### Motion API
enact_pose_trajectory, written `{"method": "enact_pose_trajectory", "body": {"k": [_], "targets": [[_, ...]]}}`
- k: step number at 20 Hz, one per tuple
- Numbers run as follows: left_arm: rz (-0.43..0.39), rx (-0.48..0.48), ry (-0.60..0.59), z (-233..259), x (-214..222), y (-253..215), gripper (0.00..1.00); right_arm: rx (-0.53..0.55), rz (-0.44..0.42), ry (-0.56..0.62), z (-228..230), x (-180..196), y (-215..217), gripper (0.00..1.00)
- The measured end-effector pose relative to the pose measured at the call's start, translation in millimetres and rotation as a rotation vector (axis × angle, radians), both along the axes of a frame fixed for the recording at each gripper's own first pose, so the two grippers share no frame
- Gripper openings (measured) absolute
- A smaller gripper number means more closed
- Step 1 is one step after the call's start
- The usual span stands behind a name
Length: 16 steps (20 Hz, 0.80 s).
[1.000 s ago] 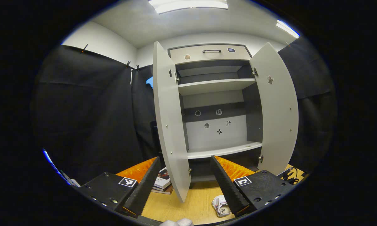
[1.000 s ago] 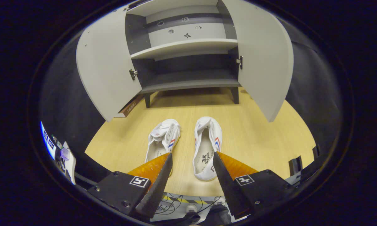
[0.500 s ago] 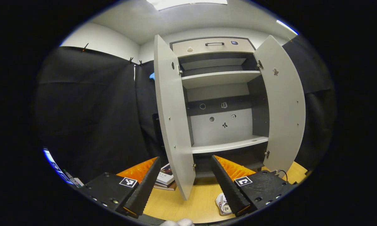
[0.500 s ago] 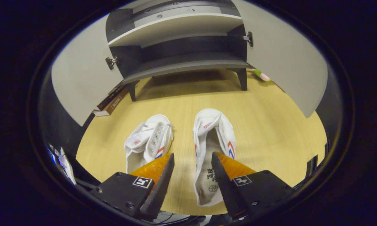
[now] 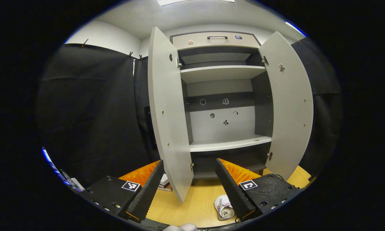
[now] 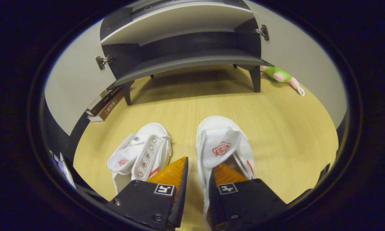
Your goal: Grab one shoe with the right hand and put it into the shoe cabinet, grab the other shoe with the left hand and put it into the shoe cabinet; then close the right door with the right hand and the left door with the left hand.
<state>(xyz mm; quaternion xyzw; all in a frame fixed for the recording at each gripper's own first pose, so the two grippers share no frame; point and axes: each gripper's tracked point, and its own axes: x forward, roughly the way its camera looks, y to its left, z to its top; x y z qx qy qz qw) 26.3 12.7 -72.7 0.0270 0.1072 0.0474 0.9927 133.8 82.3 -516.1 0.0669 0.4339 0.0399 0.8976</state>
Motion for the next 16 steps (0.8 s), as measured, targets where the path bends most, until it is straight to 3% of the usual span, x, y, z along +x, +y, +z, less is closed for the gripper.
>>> {"method": "enact_pose_trajectory", "body": {"k": [3,4,9,12,16], "targets": [[0.001,-0.002,0.013,-2.7,0.6,-0.5,0.96,0.013,0.032,0.001,-0.6,1.0,1.8,0.05],[-0.001,0.001,0.011,-2.8,0.8,-0.4,0.96,0.006,0.042,0.001,3.2,0.2,0.1,0.08],[-0.017,-0.023,-0.01,4.8,0.8,-7.3,0.96,-0.019,0.084,-0.077,46.2,2.5,-8.3,0.07],[-0.015,-0.015,-0.031,10.3,-3.2,-4.5,0.96,-0.068,0.121,-0.187,99.5,6.8,-15.6,0.04],[-0.013,-0.023,-0.053,14.2,-7.8,-1.6,0.96,-0.025,0.11,-0.297,181.3,16.3,-13.2,0.07]]}}
